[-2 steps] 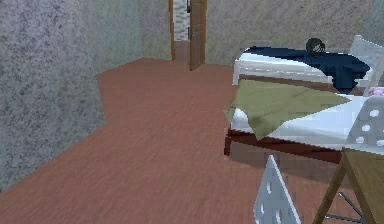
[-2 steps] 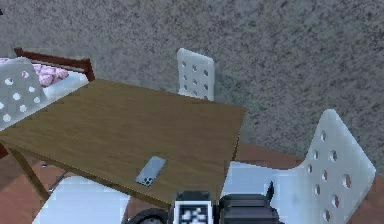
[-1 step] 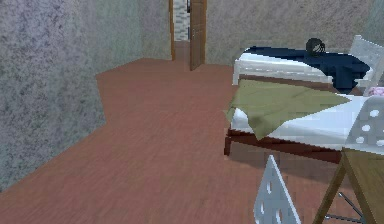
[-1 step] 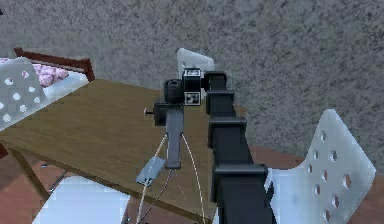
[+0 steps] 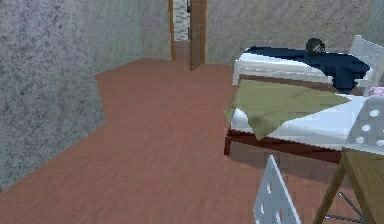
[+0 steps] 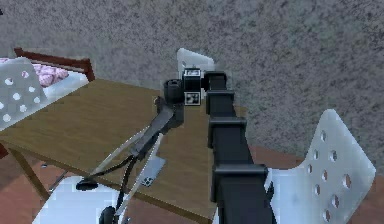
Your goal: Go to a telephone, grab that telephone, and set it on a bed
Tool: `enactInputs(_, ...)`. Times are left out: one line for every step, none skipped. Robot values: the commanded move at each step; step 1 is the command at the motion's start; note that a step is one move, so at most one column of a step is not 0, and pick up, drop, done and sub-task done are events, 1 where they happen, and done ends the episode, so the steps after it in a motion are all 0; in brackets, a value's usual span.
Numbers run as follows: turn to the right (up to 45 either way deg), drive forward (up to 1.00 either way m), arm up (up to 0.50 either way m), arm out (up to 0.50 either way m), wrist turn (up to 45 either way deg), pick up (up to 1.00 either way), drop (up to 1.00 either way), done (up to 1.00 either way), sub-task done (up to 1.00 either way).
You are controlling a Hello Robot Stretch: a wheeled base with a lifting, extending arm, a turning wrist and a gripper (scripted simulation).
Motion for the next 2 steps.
enactInputs(0.0, 0.00, 0.00, 0.00, 45.0, 0.00, 0.00, 0.00, 0.00)
enactInputs(0.0, 0.00, 0.00, 0.00, 45.0, 0.00, 0.00, 0.00, 0.00)
